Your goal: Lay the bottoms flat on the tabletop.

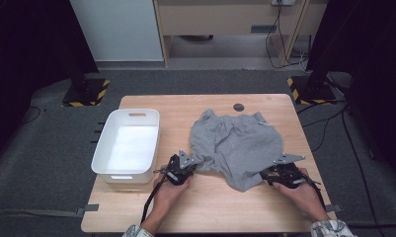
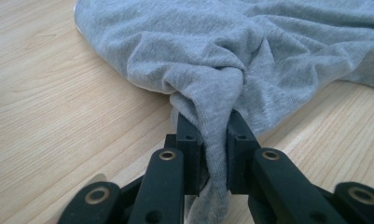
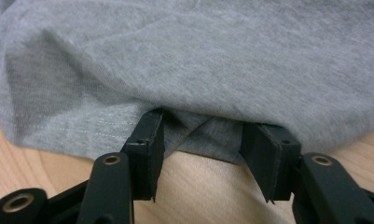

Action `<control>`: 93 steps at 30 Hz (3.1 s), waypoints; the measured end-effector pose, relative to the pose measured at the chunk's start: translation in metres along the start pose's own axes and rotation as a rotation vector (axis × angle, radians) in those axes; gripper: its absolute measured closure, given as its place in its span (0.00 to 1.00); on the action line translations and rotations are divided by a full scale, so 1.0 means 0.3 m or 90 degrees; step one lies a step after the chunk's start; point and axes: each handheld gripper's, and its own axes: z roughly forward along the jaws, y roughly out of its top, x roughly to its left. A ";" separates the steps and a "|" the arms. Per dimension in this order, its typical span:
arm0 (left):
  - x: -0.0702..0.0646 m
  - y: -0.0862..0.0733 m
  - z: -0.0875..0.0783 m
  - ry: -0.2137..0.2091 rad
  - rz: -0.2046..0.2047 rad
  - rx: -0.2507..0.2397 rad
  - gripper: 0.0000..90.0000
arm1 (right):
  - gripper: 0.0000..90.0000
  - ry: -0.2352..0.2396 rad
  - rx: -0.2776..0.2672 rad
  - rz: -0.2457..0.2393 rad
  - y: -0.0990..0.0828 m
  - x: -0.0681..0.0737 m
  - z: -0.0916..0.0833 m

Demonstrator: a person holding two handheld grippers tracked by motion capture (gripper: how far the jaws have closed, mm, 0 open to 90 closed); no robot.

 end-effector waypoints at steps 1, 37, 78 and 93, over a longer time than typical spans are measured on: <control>0.000 0.000 0.000 0.000 0.001 0.000 0.88 | 0.55 0.001 0.001 0.002 0.002 -0.001 0.002; -0.015 0.003 0.008 -0.014 0.014 0.013 0.87 | 0.98 0.042 -0.037 -0.026 0.336 0.002 0.044; -0.024 -0.002 0.017 -0.018 0.028 0.030 0.86 | 0.71 0.017 0.026 -0.097 0.397 0.135 0.240; -0.016 -0.004 0.017 -0.014 0.025 0.032 0.86 | 0.76 0.006 -0.019 -0.084 0.392 0.087 0.142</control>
